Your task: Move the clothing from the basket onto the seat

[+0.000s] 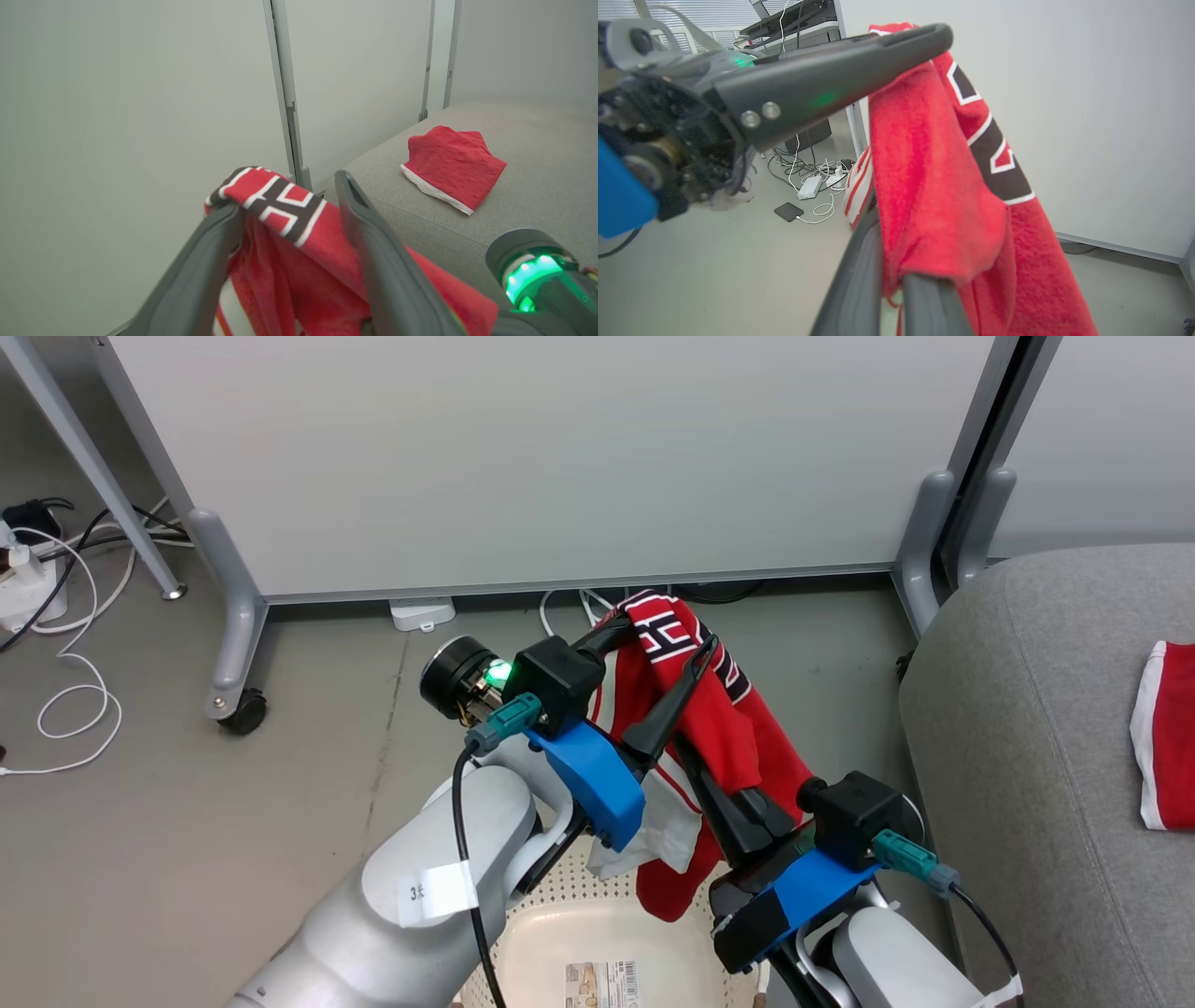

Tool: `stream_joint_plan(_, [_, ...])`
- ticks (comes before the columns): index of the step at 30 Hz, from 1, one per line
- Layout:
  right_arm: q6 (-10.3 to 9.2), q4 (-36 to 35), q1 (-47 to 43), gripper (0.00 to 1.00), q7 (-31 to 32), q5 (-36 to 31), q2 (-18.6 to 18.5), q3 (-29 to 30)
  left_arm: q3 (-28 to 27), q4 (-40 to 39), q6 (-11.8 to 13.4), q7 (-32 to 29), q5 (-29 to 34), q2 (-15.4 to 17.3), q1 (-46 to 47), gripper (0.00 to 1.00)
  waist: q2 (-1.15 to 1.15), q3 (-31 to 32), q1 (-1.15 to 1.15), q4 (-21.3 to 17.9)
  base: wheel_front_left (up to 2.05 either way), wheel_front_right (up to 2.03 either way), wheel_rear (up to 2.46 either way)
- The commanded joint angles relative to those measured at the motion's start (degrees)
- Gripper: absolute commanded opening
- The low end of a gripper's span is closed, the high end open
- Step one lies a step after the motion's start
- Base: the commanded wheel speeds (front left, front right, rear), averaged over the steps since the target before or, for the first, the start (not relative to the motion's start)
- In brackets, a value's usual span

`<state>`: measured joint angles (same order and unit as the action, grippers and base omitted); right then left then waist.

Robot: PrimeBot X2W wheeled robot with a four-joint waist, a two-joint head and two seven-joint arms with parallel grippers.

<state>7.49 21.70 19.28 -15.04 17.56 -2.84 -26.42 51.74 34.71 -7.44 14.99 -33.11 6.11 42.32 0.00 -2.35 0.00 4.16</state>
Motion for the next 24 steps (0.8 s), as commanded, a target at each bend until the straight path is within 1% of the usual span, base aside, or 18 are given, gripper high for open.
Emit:
stream_joint_plan(1, [0.01, -0.05, -0.47, 0.0, -0.22, -0.22, -0.08, 0.15, -0.51, 0.06, -0.05, 0.29, 0.5, -0.07, -0.3, 1.0, 0.0, 0.06, 0.0, -0.03, 0.0, 0.0, 0.0])
stream_joint_plan(9, [0.01, -0.18, -0.85, 0.0, -0.23, -0.54, -0.07, 0.87, -0.76, 0.27, -0.05, 0.29, 0.99, -0.18, -0.75, 1.0, 0.0, 0.32, 0.0, -0.32, 0.0, 0.0, 0.0])
stream_joint_plan(17, [0.01, -0.67, 0.09, 0.0, -0.23, -0.84, -0.08, 2.51, 0.26, 0.69, -0.05, 0.29, 0.6, -0.53, -1.14, 1.0, 0.0, 0.02, 0.0, -0.92, 0.0, 0.0, 0.0])
stream_joint_plan(24, [0.01, -1.46, 1.15, 0.0, -0.24, -2.11, -0.08, 4.72, -0.21, 0.78, -0.05, 0.28, 0.91, -0.03, -0.71, 1.0, 0.0, -1.51, 0.0, -2.67, 0.0, 0.0, 0.0])
